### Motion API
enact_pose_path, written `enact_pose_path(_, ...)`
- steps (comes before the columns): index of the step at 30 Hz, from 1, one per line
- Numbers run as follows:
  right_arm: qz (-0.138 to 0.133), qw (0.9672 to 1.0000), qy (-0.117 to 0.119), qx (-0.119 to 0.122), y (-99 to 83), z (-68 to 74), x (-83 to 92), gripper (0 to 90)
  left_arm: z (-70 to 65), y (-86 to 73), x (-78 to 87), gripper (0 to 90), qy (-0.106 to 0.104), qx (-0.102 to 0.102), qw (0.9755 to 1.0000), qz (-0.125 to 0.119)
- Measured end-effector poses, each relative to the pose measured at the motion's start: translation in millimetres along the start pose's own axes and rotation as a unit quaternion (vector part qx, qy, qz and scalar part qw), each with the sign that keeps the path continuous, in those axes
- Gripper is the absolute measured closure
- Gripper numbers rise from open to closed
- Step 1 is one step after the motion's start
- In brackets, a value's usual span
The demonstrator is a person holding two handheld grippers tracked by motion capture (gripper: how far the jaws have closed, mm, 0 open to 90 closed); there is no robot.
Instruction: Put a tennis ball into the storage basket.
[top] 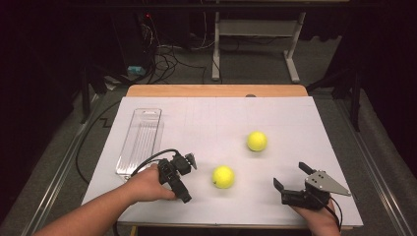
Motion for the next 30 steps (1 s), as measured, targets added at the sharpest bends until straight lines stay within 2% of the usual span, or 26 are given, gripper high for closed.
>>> enact_pose_path(2,0.000,1.0000,0.001,0.001,-0.2,0.4,-0.3,0.0,-1.2,1.9,0.9,1.5,0.007,-0.005,1.0000,0.005)
enact_pose_path(7,0.001,1.0000,0.002,0.002,-0.6,1.4,-0.9,0.0,-4.6,8.7,6.2,1.1,0.007,-0.011,0.9999,0.002)
enact_pose_path(8,0.001,1.0000,0.002,0.002,-0.6,1.6,-0.9,0.0,-4.9,10.5,8.3,1.1,0.009,-0.021,0.9997,0.008)
enact_pose_path(11,0.001,1.0000,0.002,0.002,-0.8,1.5,-0.8,0.0,-10.1,17.9,11.1,0.7,0.007,-0.022,0.9997,0.000)
enact_pose_path(12,0.001,1.0000,0.002,0.001,-0.8,1.5,-0.8,0.0,-11.7,21.9,13.0,0.7,0.009,-0.030,0.9995,0.002)
enact_pose_path(17,0.000,1.0000,0.000,0.002,-0.9,0.1,-0.4,0.0,-17.7,34.2,16.9,0.7,0.006,-0.039,0.9992,-0.004)
enact_pose_path(30,-0.001,1.0000,-0.001,-0.001,-0.7,-1.0,0.1,0.0,-28.0,66.3,21.8,0.7,0.004,-0.059,0.9981,-0.013)
Point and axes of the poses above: each handheld gripper's, and its own axes: x roughly backward along the jaws, y roughly out of its top, z roughly to its left, the point moved 3 cm from there along -x, roughly forward along the jaws, and after that the axes turned 1 degree about -x, right-handed, at the moved point
